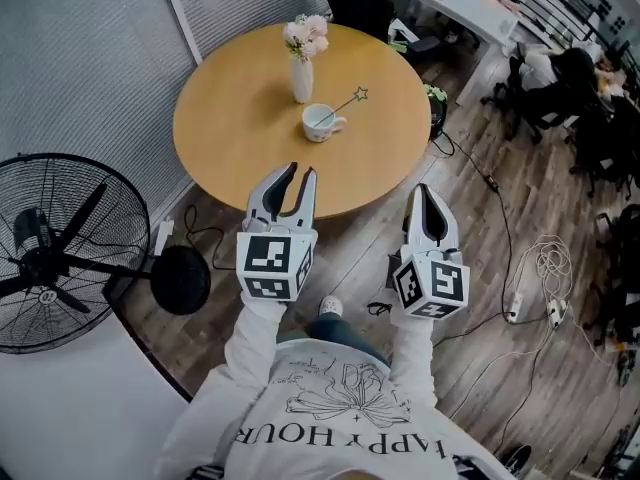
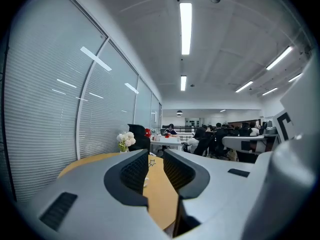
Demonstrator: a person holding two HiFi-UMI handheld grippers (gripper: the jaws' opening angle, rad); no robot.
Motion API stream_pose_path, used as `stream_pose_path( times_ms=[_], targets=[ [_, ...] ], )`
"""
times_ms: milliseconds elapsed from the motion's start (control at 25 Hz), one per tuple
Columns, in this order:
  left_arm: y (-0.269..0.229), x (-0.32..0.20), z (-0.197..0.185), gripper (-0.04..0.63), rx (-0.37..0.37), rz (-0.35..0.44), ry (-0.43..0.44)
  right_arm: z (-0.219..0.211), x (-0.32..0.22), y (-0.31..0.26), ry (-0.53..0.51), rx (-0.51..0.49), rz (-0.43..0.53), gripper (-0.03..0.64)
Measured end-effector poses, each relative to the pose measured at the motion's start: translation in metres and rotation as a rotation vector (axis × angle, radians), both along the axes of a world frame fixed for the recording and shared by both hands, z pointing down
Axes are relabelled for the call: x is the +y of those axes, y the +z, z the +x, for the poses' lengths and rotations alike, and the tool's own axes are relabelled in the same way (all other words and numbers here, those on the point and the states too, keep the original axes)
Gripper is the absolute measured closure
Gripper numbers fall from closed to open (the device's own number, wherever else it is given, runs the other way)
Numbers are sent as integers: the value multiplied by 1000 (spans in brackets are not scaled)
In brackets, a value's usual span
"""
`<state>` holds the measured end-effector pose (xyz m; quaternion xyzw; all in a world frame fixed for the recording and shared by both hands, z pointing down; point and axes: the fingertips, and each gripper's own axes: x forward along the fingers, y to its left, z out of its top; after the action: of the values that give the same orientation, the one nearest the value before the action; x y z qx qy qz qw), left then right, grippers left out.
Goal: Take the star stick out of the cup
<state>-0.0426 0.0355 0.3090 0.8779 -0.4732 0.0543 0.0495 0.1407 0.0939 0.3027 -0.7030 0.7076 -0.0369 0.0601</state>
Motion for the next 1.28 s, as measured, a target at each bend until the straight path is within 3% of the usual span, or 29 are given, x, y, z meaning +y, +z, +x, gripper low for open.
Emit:
stream_pose_path(
  times_ms=[720, 1280],
  targets=[
    [25, -65, 37, 508, -23, -43, -6, 31, -78, 31, -55, -12, -63, 606],
    [48, -159, 58, 488, -54, -78, 43, 43, -170, 38, -36, -13, -69, 606]
  ],
)
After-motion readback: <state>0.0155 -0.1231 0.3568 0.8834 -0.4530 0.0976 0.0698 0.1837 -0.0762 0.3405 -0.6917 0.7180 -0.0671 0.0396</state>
